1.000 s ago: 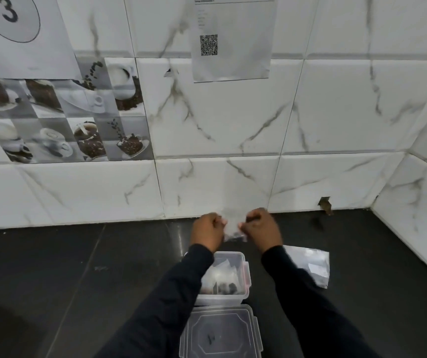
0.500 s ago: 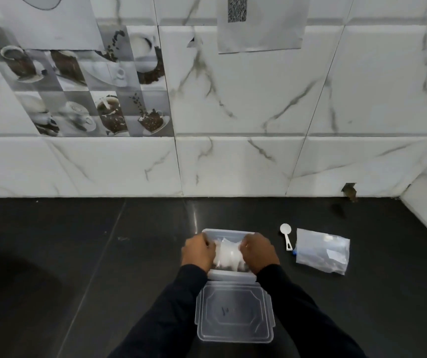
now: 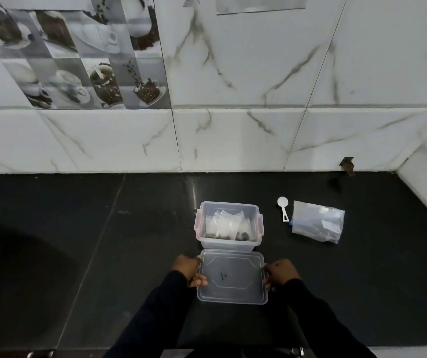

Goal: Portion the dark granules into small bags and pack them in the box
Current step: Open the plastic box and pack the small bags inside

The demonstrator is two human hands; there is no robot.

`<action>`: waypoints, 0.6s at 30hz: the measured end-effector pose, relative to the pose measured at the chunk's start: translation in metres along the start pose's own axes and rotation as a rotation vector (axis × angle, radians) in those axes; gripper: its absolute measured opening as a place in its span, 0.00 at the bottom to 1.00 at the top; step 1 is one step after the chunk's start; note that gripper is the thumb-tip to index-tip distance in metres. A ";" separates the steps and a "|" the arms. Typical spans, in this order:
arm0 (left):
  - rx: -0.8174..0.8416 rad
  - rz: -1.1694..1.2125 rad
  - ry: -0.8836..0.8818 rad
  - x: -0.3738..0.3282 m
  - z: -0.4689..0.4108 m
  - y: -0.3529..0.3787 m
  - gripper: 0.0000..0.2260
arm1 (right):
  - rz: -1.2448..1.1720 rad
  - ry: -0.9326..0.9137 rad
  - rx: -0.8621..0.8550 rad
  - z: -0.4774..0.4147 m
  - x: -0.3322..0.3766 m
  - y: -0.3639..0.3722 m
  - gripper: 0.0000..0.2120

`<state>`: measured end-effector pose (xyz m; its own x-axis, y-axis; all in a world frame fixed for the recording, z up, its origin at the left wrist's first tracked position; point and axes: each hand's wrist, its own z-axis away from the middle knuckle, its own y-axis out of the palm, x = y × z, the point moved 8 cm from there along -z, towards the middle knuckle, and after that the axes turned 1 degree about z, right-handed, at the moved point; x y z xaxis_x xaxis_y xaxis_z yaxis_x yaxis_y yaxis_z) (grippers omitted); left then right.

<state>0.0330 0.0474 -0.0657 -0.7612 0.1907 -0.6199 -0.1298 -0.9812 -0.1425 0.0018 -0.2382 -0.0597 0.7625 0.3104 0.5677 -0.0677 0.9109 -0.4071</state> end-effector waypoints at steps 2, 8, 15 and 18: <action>0.009 0.021 -0.001 -0.005 0.012 -0.004 0.24 | -0.067 0.035 0.057 0.012 0.005 0.002 0.18; 0.044 0.049 0.164 -0.029 0.077 -0.022 0.27 | -0.183 -0.156 0.115 0.084 0.037 -0.030 0.27; -0.237 -0.256 0.664 -0.132 0.064 -0.037 0.14 | -0.079 -0.659 -0.288 0.071 0.123 -0.062 0.07; -0.295 -0.306 0.594 -0.125 0.043 -0.026 0.14 | 0.025 -0.563 -0.293 0.039 0.109 -0.041 0.12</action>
<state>0.1040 0.0483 0.0489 -0.2342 0.5203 -0.8212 -0.0406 -0.8492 -0.5265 0.0630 -0.2313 0.0469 0.3022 0.4987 0.8124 0.1586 0.8141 -0.5587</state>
